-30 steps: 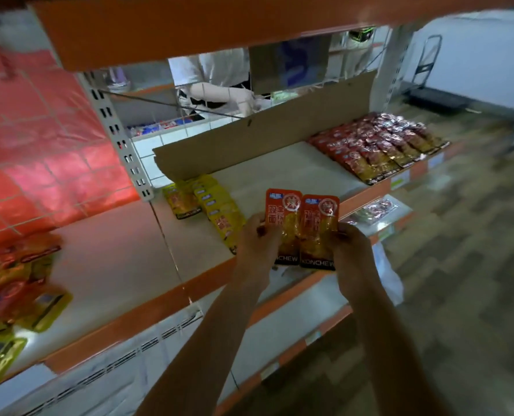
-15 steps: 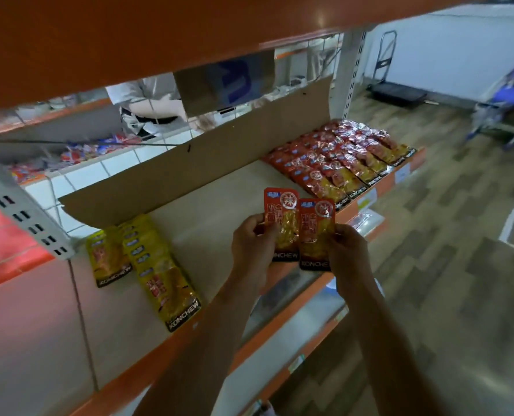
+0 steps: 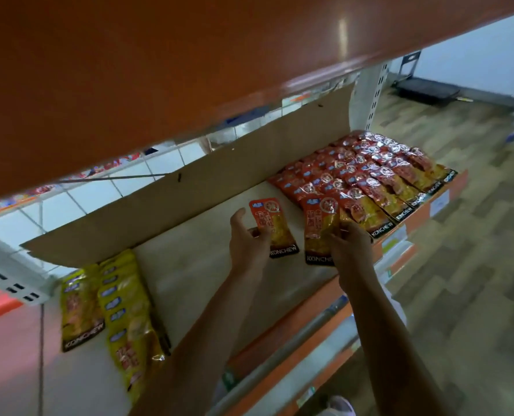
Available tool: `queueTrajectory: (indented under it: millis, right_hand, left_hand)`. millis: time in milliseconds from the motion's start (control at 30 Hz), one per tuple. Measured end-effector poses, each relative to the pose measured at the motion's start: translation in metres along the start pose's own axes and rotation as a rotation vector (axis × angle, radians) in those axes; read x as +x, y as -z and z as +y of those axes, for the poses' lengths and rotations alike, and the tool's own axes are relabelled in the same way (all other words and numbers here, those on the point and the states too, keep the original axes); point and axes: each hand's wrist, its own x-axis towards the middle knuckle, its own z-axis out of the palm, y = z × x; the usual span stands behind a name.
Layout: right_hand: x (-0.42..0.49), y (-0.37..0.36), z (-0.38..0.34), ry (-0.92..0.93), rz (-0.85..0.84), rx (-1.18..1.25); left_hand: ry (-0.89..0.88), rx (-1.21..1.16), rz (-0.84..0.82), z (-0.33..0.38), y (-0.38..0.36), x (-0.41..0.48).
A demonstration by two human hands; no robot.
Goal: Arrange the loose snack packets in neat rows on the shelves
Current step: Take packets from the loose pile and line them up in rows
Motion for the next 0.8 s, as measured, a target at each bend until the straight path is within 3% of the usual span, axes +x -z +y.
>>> queueTrajectory:
  millis: [100, 267, 533, 633, 800]
  right_hand:
    - [0.026, -0.007, -0.003, 0.038, -0.088, -0.09]
    - [0.068, -0.014, -0.014, 0.071, -0.247, -0.126]
    - [0.126, -0.022, -0.02, 0.185, -0.321, -0.23]
    - [0.137, -0.022, -0.022, 0.196, -0.346, -0.226]
    - [0.15, -0.024, -0.025, 0.211, -0.434, -0.23]
  left_hand:
    - [-0.112, 0.181, 0.002, -0.001, -0.008, 0.017]
    - [-0.11, 0.395, 0.012, 0.0, -0.023, 0.041]
    - [-0.152, 0.627, 0.043, 0.004, -0.053, 0.073]
    - [-0.154, 0.83, 0.118, -0.001, -0.06, 0.082]
    - [-0.148, 0.919, 0.169, -0.006, -0.069, 0.089]
